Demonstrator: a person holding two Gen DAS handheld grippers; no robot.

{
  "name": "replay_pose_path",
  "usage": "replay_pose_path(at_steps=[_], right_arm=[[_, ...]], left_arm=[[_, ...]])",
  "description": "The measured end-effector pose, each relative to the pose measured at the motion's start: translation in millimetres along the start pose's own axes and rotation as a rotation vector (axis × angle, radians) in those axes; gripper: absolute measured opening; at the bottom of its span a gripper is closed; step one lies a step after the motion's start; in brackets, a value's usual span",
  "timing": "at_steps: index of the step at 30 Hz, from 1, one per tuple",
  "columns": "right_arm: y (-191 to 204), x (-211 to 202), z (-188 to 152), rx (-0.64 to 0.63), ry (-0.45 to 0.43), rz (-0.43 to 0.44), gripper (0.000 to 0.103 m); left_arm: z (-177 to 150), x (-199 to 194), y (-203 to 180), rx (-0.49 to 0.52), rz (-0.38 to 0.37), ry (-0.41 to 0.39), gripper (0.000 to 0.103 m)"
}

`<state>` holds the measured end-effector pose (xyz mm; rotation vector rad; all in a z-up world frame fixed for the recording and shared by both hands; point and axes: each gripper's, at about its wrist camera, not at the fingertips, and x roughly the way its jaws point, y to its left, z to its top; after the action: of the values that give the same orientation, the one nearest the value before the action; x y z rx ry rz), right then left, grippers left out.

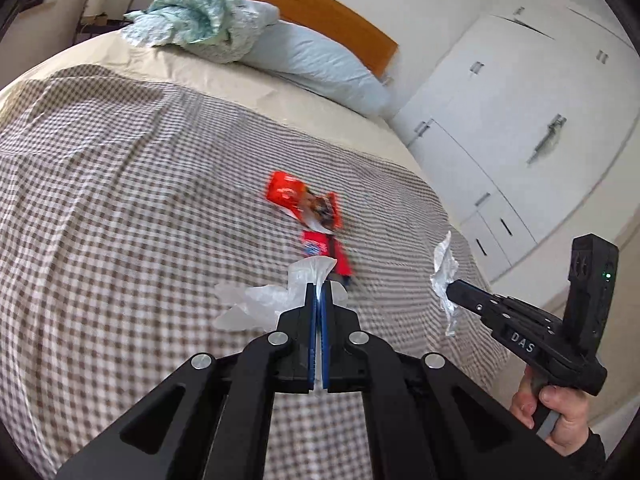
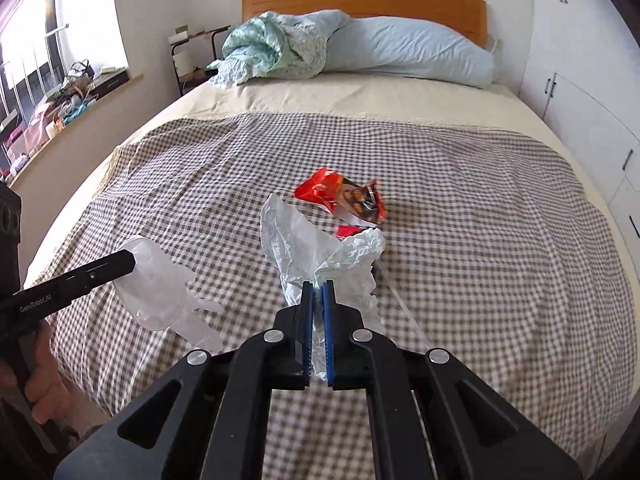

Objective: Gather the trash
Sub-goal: 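Grasp the clear plastic glove with the left tool while the right tool grasps a white plastic wrapper, then carry the glove and wrapper to the green trash bag and open both tools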

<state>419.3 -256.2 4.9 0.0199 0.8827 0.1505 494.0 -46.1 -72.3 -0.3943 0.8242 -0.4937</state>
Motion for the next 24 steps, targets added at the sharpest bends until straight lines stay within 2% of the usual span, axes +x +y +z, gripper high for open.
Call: replay_pose_path(at_steps=[4,6,10,12,15,20,24], right_arm=[[-58,-69,-73,0.117,-0.033,-0.028,0.005],[-83,-93,-115,0.162,-0.014,-0.041,0.005],[-135,-139,-222,0.294,0.046,-0.105,0.005],[-156,-158,-273,0.377,0.07,-0.123,0.005],[-179,-169,-349,0.498,0.116,-0.138,0.005],[-201,-174,-456,0.672,0.185,-0.159,0.005],[-211,-177,-522,0.806,0.218,-0.172,0.005]], left_arm=[[-44,-10,-79,0.109,-0.113,0.095,0.0],[-71,-8,-123,0.18,-0.187,0.161,0.0],[-132,2,-209,0.312,-0.361,0.307,0.0],[-165,13,-245,0.374,-0.42,0.383,0.0],[-210,41,-287,0.451,-0.442,0.505,0.0],[-286,96,-334,0.546,-0.408,0.713,0.0],[-350,128,-366,0.651,-0.375,0.85,0.0]])
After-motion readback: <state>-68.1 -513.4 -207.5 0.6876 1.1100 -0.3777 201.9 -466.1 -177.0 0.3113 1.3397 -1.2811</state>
